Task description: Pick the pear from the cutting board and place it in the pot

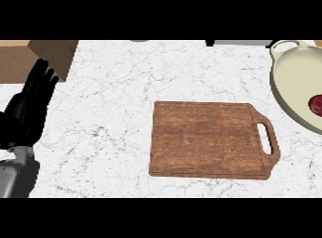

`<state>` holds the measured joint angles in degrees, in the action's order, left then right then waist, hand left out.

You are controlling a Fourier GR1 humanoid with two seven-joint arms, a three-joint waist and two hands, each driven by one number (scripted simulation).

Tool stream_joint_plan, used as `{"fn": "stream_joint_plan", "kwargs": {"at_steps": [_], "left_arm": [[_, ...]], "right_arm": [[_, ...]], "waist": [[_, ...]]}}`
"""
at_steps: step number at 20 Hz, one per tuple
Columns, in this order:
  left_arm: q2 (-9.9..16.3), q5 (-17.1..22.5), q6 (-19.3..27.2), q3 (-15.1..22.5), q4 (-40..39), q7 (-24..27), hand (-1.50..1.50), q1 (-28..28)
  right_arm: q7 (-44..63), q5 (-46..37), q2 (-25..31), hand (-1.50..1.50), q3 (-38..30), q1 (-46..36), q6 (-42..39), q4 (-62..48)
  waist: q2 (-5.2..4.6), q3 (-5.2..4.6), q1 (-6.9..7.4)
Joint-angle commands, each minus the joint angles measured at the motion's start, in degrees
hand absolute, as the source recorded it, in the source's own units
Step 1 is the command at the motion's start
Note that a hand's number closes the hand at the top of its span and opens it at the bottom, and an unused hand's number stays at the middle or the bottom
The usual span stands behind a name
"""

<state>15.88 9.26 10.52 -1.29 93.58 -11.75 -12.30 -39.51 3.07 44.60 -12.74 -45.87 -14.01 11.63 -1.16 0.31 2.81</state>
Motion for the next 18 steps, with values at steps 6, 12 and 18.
{"fn": "stream_joint_plan", "kwargs": {"at_steps": [6,12,18], "left_arm": [[-0.9,-0.9,1.1,0.6,1.0,-1.4,0.0,-0.8],[0.2,-0.7,0.1,-1.3,-2.0,0.0,0.0,-1.9],[0.3,0.3,-0.8,-2.0,-1.8,0.6,0.0,-1.5]], "right_arm": [[0.4,2.5,11.5,-1.5,-3.7,1.2,-14.0,-4.9],[-3.6,2.2,11.3,-1.5,-3.7,5.5,-16.3,-4.4],[-5.7,1.9,13.4,-1.5,-3.9,8.9,-18.2,-3.4]], "waist": [[-0.27,0.14,0.32],[-0.54,0.22,0.16],[-0.54,0.34,0.09]]}}
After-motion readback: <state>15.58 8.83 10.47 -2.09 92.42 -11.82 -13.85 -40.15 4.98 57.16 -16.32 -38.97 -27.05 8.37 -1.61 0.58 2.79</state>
